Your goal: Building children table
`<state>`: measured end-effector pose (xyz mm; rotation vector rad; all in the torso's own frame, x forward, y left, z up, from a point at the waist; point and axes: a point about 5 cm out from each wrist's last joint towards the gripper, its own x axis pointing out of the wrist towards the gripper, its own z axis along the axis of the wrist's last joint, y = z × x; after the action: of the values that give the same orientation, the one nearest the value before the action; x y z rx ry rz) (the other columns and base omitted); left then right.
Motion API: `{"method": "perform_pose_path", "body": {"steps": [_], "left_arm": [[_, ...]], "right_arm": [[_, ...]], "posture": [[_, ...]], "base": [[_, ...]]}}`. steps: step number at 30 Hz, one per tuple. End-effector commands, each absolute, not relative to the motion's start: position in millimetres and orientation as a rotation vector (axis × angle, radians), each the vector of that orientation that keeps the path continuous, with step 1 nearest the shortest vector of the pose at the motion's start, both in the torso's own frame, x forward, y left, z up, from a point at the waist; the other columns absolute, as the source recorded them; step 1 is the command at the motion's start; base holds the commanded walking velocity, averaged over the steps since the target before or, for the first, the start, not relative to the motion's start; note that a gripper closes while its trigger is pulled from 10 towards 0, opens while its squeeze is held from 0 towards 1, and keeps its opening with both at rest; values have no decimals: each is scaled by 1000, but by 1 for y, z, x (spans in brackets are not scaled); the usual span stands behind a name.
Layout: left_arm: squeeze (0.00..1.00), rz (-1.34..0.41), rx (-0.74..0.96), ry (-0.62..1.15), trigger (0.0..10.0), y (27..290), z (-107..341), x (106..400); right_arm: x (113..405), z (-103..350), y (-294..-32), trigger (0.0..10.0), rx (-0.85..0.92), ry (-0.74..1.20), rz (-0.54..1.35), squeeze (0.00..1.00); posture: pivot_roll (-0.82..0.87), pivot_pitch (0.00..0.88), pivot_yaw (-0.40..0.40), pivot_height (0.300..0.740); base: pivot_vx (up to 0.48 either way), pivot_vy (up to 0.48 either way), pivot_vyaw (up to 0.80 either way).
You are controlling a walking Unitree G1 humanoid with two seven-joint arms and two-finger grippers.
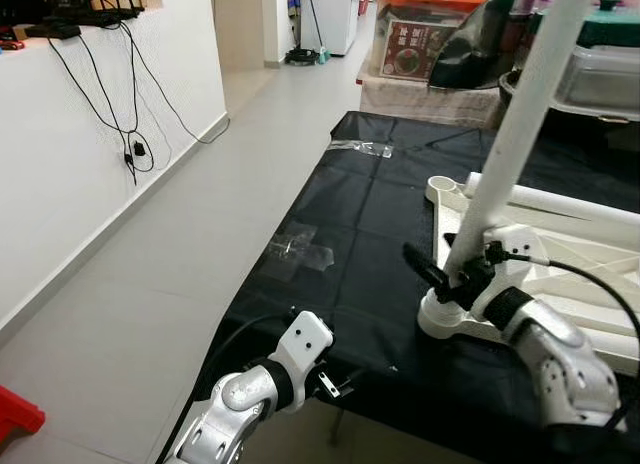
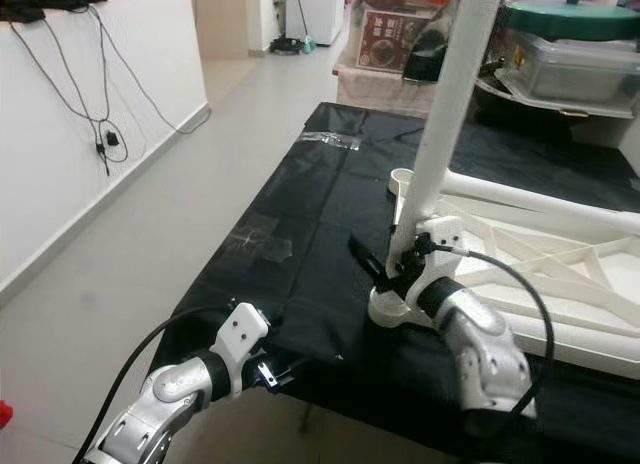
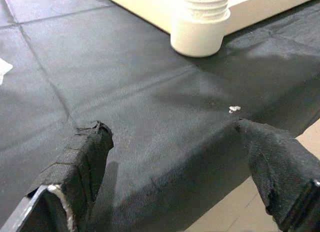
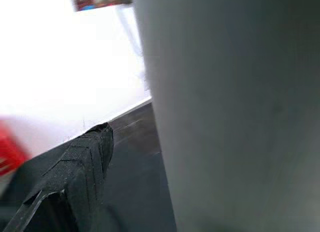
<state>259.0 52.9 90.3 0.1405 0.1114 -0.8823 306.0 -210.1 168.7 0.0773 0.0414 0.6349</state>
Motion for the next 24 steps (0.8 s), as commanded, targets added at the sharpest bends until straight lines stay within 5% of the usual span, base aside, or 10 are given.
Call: {"method": "perform_pose_path", "body": {"steps": [1, 12, 13, 17, 20, 24], "left_arm": [[0, -882, 161, 123, 10000, 53, 86, 260], [0, -880, 165, 121, 10000, 54, 83, 260], [0, -881, 163, 119, 10000, 55, 84, 260], [0, -879, 154, 108, 10000, 55, 84, 258], [0, -827, 152, 31, 10000, 60, 92, 258], [0, -804, 163, -25, 10000, 63, 102, 257]], "right_arm": [[307, 166, -179, 10000, 87, 94, 950, 0], [314, 168, -163, 10000, 28, 146, 1173, 0], [314, 166, -159, 0, 18, 156, 1186, 0], [319, 161, -154, 0, -27, 77, 1005, 0], [323, 155, -170, 0, 21, 29, 590, 0], [317, 152, -180, 0, 48, 22, 406, 0]], "posture": [[160, 0, -63, 740], [164, 0, -63, 740], [161, 0, -62, 740], [158, 0, -58, 740], [130, 0, -44, 740], [123, 0, -38, 740]], "base": [[0, 0, 0], [0, 0, 0], [0, 0, 0], [0, 0, 0], [0, 0, 0], [0, 0, 0]]}}
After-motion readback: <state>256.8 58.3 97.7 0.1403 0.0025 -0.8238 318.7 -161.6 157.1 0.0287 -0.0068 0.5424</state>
